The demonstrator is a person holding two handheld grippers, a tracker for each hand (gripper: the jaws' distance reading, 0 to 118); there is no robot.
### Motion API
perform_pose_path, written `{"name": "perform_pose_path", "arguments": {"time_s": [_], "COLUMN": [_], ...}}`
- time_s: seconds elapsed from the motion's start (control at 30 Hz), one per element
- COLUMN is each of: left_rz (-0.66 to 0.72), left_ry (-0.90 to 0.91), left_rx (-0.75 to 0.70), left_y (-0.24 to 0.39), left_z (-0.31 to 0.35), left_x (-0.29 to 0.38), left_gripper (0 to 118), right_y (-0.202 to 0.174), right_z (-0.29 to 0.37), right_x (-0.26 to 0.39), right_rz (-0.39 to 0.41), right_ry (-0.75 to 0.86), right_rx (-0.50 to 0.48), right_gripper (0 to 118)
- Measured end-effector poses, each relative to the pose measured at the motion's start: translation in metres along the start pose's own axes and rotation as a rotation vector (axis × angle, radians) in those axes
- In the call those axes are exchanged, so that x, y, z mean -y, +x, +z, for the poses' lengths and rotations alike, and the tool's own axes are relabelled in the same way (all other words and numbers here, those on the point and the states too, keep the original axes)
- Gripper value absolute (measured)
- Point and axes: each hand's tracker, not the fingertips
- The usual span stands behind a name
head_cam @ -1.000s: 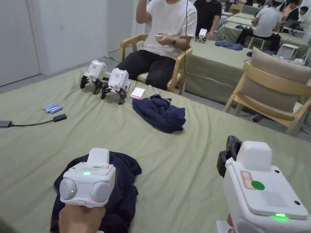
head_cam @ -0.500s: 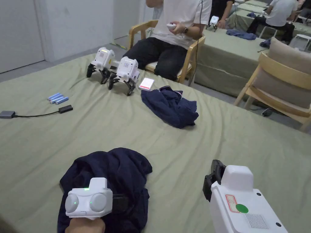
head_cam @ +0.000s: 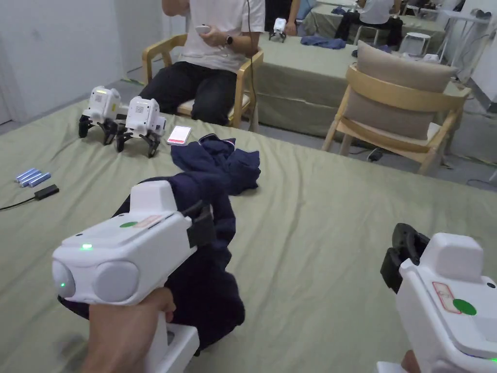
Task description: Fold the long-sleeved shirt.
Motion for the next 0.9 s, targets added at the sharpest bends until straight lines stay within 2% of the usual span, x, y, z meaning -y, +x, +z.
{"name": "perform_pose_path", "arguments": {"time_s": [0.1,0.17,0.27,0.33,0.4,0.47,0.5,0.53,0.57,0.6,0.63,0.73,0.83,0.9], "left_rz": [-0.064,-0.12,-0.1,-0.095,-0.109,-0.153,-0.166,-0.163,-0.107,-0.113,-0.153,-0.277,-0.272,-0.344], "left_ry": [-0.005,-0.079,-0.245,-0.348,-0.459,-0.628,-0.687,-0.755,-0.763,-0.699,-0.663,-0.526,-0.357,-0.254], "left_rx": [0.113,0.135,0.203,0.199,0.208,0.215,0.212,0.21,0.237,0.242,0.247,0.228,0.188,0.177], "left_y": [0.064,0.108,0.159,0.19,0.227,0.243,0.247,0.254,0.252,0.252,0.257,0.267,0.253,0.233], "left_z": [-0.028,-0.064,-0.13,-0.171,-0.189,-0.214,-0.221,-0.2,-0.196,-0.188,-0.178,-0.159,-0.135,-0.108], "left_x": [0.003,0.028,0.091,0.141,0.194,0.247,0.266,0.266,0.274,0.276,0.272,0.227,0.169,0.144], "left_gripper": [31,31,31,31,32,39,54,71,87,103,107,106,106,105], "right_y": [0.036,0.061,0.094,0.114,0.131,0.145,0.149,0.154,0.158,0.161,0.164,0.167,0.163,0.156], "right_z": [0.014,0.024,0.038,0.044,0.046,0.047,0.047,0.048,0.048,0.05,0.052,0.055,0.058,0.06], "right_x": [-0.007,-0.009,-0.006,0.0,0.009,0.018,0.023,0.027,0.031,0.035,0.038,0.041,0.038,0.036], "right_rz": [-0.022,-0.019,-0.012,-0.005,-0.004,-0.002,0.011,0.026,0.024,0.019,0.013,-0.004,-0.024,-0.024], "right_ry": [0.019,0.028,0.027,0.016,-0.018,-0.055,-0.075,-0.092,-0.094,-0.1,-0.11,-0.107,-0.088,-0.074], "right_rx": [0.052,0.099,0.164,0.211,0.272,0.283,0.31,0.316,0.312,0.317,0.325,0.343,0.336,0.323], "right_gripper": [0,0,0,0,0,0,0,0,0,0,0,0,0,0]}}
